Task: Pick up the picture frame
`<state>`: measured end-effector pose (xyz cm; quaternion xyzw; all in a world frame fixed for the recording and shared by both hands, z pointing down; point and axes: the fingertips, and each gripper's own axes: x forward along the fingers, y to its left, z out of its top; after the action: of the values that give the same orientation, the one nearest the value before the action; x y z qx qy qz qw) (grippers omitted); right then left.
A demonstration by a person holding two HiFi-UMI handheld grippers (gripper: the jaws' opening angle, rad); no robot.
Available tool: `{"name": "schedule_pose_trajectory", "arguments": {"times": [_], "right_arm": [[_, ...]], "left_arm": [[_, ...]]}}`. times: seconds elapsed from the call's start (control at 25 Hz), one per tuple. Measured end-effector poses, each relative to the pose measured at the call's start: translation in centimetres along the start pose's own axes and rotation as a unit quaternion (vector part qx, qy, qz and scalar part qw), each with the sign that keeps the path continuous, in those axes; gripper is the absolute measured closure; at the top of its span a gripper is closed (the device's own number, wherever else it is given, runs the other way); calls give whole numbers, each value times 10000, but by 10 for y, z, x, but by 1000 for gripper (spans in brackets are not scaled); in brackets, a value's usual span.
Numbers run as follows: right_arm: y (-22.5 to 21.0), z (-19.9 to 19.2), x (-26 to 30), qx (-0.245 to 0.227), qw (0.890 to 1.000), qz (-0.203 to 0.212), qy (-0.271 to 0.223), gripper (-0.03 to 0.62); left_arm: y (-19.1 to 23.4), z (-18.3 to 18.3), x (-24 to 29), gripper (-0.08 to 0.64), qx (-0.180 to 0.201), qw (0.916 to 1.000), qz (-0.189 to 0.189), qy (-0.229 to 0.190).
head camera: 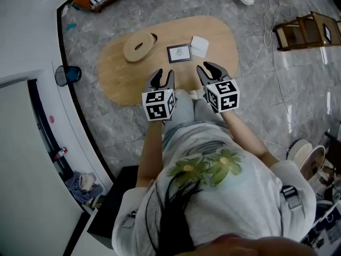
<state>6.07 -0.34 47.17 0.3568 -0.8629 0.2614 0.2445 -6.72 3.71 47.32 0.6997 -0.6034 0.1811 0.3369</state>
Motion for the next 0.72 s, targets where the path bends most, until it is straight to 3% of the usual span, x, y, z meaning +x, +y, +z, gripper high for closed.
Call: {"name": "schedule_pose_trajectory", "arguments": {"times": [0.72], "right_arm": [[-31,-14,56,188,9996,-47,206,485]], "left_arm": [[20,-21,59,413,-163,9994,22,310]]}}
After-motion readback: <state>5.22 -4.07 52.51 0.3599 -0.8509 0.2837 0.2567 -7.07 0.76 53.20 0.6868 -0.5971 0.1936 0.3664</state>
